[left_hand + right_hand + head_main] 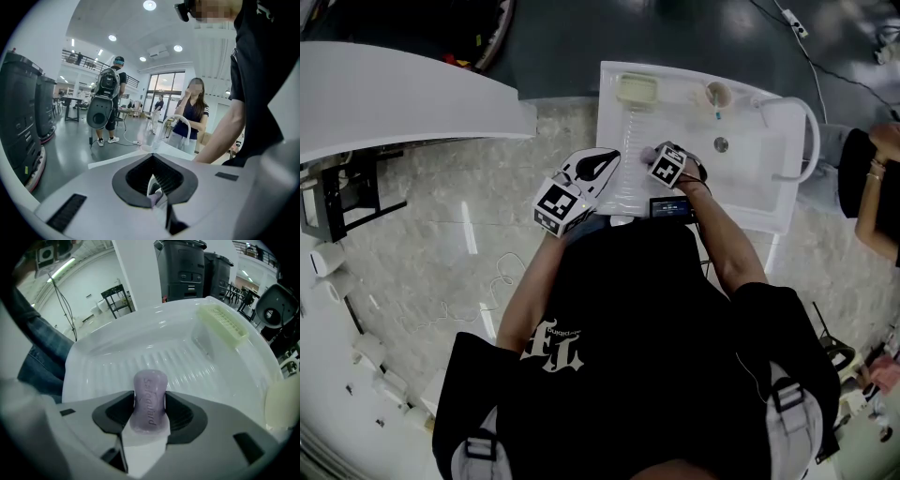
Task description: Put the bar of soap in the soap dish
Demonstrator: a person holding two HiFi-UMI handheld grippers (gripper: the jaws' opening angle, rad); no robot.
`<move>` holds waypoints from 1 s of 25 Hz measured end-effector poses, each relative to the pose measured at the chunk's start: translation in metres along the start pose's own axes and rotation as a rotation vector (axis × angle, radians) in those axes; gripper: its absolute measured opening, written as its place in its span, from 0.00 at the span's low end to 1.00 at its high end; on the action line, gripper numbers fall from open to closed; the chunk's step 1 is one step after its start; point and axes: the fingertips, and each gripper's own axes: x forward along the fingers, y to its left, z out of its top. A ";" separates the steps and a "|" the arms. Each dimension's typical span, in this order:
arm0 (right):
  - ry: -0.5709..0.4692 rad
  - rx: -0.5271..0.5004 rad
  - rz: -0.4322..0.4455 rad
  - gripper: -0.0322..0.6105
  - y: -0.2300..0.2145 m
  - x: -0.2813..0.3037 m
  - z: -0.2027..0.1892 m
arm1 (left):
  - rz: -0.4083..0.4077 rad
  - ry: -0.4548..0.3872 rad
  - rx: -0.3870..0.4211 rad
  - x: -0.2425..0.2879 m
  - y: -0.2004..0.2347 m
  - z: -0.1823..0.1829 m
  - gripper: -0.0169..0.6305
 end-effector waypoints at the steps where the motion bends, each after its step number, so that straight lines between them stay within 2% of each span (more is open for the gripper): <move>1: 0.008 -0.005 -0.004 0.35 0.000 0.001 0.000 | -0.001 0.000 0.000 0.000 -0.001 0.000 0.04; 7: 0.081 0.019 0.029 0.35 0.002 0.004 0.000 | -0.005 0.003 -0.004 -0.002 -0.004 -0.001 0.04; 12: 0.088 0.046 0.036 0.36 -0.001 0.004 -0.002 | -0.001 -0.001 -0.011 -0.002 -0.007 -0.005 0.04; 15: 0.077 0.103 0.019 0.36 -0.004 -0.005 -0.009 | -0.003 -0.008 -0.011 -0.003 -0.009 -0.004 0.04; 19: -0.003 0.159 0.005 0.36 -0.002 -0.024 -0.004 | 0.001 -0.014 -0.012 -0.007 -0.007 -0.002 0.04; 22: -0.151 0.184 -0.044 0.36 -0.012 -0.052 0.016 | 0.002 -0.019 -0.008 -0.010 -0.005 0.000 0.04; 25: -0.291 0.280 -0.098 0.36 -0.017 -0.095 0.025 | -0.001 -0.026 -0.008 -0.010 -0.002 0.002 0.04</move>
